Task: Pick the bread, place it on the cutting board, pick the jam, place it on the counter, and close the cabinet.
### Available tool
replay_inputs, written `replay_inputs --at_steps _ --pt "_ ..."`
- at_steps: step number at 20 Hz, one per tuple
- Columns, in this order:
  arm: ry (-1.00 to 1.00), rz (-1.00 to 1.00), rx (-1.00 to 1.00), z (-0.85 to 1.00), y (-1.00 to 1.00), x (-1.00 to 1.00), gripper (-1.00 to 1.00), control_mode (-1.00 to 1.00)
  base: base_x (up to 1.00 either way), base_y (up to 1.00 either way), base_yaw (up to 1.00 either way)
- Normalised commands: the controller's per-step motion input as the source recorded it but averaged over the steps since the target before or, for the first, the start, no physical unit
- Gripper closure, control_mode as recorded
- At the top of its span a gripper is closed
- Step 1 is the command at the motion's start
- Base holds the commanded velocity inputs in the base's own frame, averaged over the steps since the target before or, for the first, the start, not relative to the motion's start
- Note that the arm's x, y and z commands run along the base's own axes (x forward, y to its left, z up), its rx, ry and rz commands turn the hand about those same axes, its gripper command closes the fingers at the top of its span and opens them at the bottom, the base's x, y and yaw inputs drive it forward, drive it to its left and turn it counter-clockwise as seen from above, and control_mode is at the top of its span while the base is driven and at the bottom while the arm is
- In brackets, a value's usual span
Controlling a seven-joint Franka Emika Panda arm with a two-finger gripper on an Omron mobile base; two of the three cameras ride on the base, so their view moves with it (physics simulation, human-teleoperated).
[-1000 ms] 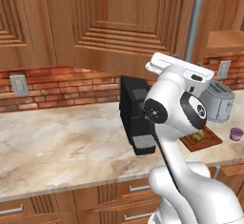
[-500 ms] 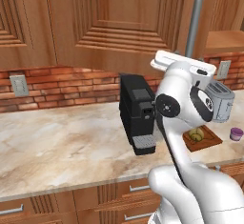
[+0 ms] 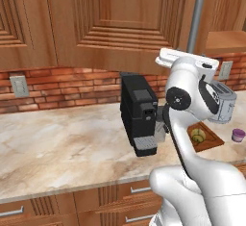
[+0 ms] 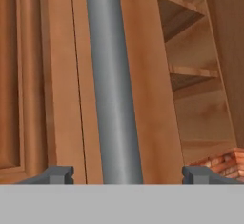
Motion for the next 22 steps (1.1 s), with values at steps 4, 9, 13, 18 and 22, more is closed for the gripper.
replay_inputs --at_steps 4,9,13,18,22 --pt "0.03 0.03 0.00 0.00 -0.11 0.28 -1.00 -1.00 0.00 0.00 0.00" --pt "0.01 0.02 0.00 0.00 -0.15 0.25 -1.00 -1.00 0.00 0.00 0.00" --pt "0.00 0.02 0.00 0.00 -0.16 0.24 -1.00 -1.00 0.00 0.00 0.00" --pt "0.00 0.03 0.00 0.00 -0.14 0.25 -1.00 -1.00 0.00 0.00 0.00" --pt "0.00 0.03 0.00 0.00 -0.15 0.26 -1.00 -1.00 0.00 0.00 0.00"
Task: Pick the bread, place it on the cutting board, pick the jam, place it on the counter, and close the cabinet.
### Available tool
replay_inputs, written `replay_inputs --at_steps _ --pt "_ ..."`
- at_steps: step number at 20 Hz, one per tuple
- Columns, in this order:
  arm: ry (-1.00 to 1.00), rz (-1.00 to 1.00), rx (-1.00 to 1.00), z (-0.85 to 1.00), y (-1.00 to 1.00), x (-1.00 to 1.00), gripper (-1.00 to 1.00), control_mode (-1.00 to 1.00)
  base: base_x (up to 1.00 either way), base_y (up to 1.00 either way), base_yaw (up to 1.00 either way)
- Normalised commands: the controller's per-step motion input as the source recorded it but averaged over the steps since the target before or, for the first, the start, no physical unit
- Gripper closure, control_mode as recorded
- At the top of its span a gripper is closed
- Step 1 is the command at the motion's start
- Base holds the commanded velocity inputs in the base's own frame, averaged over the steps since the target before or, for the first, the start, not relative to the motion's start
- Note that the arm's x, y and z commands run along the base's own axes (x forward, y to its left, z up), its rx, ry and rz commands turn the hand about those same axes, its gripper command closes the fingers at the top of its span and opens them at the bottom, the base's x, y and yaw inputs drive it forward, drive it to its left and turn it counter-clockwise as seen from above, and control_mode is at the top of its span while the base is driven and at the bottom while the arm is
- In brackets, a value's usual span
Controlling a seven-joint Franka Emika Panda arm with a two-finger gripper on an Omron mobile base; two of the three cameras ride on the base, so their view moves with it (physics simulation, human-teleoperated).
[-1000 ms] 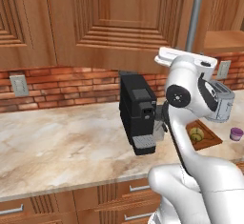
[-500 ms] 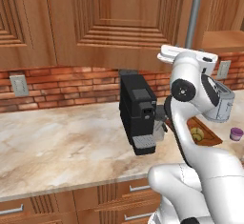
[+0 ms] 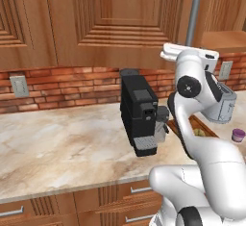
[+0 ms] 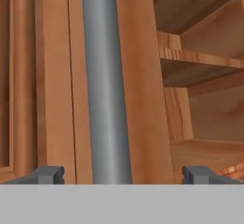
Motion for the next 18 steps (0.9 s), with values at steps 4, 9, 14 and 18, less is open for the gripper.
replay_inputs --at_steps 4,9,14,18 --pt "0.00 0.04 0.00 0.00 -0.14 0.24 -1.00 -1.00 0.00 0.00 0.00" --pt "0.00 0.04 0.00 0.00 -0.10 0.22 -1.00 -1.00 0.00 0.00 0.00" --pt "0.00 0.03 0.00 0.00 -0.06 0.27 -1.00 -1.00 0.00 0.00 0.00" --pt "0.03 0.03 0.00 0.00 -0.05 0.24 -1.00 -1.00 0.00 0.00 0.00"
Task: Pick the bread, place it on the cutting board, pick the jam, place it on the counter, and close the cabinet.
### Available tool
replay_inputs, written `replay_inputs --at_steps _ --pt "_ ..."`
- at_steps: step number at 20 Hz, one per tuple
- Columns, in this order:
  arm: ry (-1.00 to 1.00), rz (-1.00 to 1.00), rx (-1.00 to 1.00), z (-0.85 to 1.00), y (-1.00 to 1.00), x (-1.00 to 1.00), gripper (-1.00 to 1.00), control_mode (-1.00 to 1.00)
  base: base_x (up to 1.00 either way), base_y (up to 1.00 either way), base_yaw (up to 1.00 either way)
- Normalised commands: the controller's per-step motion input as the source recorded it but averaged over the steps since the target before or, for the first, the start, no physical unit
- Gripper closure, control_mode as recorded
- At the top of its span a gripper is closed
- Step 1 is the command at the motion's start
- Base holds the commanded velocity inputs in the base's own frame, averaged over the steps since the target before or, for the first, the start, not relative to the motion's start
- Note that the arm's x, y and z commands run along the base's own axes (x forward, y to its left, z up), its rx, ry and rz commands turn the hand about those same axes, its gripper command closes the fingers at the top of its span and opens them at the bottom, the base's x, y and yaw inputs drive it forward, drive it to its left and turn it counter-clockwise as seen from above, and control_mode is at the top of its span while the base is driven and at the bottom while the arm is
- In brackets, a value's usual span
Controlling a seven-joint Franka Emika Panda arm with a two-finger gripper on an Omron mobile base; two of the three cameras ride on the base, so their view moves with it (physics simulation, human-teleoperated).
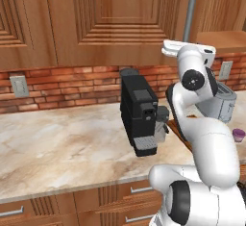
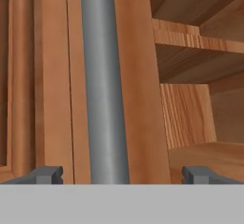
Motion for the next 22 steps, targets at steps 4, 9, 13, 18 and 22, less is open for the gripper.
replay_inputs --at_steps 4,9,13,18,22 --pt "0.00 0.03 0.00 0.00 -0.07 0.28 -1.00 -1.00 0.00 0.00 0.00" --pt "0.00 0.04 0.00 0.00 -0.09 0.22 -1.00 -1.00 0.00 0.00 0.00" --pt "0.00 0.04 0.00 0.00 -0.05 0.19 -1.00 -1.00 0.00 0.00 0.00" --pt "0.00 0.04 0.00 0.00 -0.07 0.20 -1.00 -1.00 0.00 0.00 0.00" --pt "0.00 0.04 0.00 0.00 -0.09 0.18 -1.00 -1.00 0.00 0.00 0.00"
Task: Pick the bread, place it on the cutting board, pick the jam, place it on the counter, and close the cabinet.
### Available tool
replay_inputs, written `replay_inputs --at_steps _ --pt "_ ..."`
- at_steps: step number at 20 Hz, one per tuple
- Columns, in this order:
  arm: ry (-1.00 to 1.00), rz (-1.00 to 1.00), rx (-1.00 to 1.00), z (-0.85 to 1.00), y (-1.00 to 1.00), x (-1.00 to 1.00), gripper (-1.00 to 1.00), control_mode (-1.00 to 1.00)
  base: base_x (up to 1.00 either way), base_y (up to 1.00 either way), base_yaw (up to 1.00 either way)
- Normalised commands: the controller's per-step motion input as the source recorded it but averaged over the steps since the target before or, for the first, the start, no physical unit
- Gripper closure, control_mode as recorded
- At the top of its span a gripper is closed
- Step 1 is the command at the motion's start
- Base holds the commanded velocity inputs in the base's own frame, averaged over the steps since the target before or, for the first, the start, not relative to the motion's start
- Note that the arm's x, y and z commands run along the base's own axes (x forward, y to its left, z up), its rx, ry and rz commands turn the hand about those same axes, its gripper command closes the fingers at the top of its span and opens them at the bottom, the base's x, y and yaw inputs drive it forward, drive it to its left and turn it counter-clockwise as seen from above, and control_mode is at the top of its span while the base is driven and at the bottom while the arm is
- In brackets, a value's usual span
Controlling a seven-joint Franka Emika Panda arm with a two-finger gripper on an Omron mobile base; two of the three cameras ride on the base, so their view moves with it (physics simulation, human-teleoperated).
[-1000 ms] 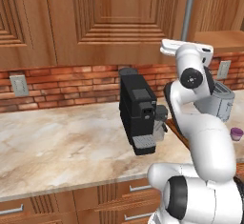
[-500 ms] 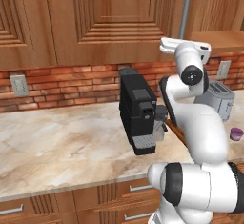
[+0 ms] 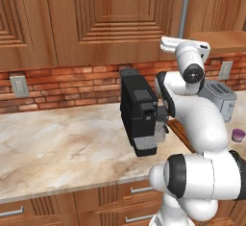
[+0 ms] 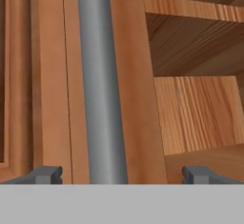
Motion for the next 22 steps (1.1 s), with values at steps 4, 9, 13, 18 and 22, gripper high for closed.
replay_inputs --at_steps 4,9,13,18,22 --pt "0.00 0.04 0.00 0.00 -0.10 0.23 -1.00 -1.00 0.00 0.00 0.00" --pt "0.01 0.04 0.00 0.00 -0.10 0.24 -1.00 -1.00 0.00 0.00 0.00" --pt "0.03 0.04 0.01 0.00 -0.10 0.22 -1.00 -1.00 0.00 0.00 0.00" --pt "0.05 0.03 0.01 0.00 -0.05 0.16 -1.00 -1.00 0.00 0.00 0.00" --pt "0.04 0.02 0.00 0.00 -0.03 0.01 -1.00 -1.00 0.00 0.00 0.00"
